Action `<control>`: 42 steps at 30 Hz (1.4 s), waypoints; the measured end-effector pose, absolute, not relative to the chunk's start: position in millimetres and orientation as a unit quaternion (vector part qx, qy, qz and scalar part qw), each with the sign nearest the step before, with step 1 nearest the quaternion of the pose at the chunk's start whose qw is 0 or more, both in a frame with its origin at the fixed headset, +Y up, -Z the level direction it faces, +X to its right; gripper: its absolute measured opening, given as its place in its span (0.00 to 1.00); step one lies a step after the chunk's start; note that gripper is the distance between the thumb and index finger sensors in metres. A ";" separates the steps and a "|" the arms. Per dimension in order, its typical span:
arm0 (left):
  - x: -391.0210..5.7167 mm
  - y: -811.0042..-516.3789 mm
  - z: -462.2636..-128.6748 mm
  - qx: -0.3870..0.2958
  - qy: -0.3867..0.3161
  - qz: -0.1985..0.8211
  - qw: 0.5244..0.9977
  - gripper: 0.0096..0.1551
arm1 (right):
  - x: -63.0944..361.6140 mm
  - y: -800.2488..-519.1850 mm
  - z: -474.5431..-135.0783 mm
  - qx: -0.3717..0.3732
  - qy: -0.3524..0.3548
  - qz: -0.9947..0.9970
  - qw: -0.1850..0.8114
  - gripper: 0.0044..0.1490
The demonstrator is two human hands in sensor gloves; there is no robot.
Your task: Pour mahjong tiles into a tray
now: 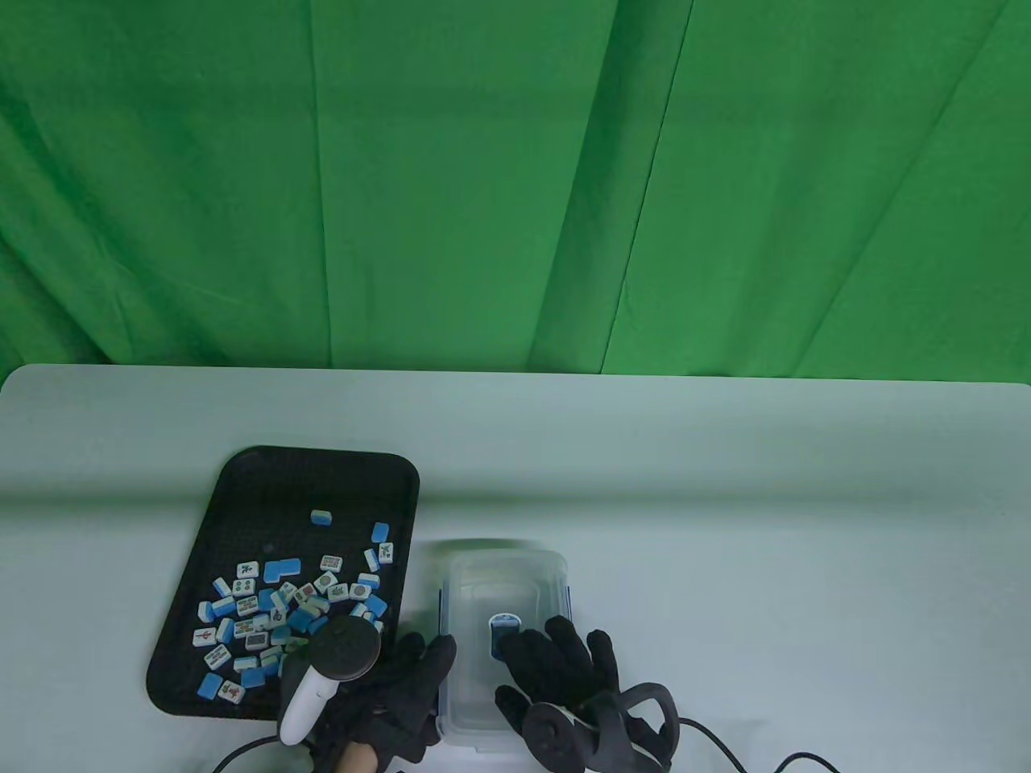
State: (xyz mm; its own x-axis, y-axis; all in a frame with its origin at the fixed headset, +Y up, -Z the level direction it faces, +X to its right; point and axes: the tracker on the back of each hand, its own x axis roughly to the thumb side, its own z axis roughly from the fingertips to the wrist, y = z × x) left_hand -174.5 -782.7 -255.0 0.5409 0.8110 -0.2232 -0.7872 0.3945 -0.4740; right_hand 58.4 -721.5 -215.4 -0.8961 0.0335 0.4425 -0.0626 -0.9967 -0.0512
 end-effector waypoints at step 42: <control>-147.6 -734.9 -233.5 -0.095 -0.024 0.201 0.975 0.47 | 55.7 -724.6 -212.3 0.223 -0.028 0.974 0.008 0.40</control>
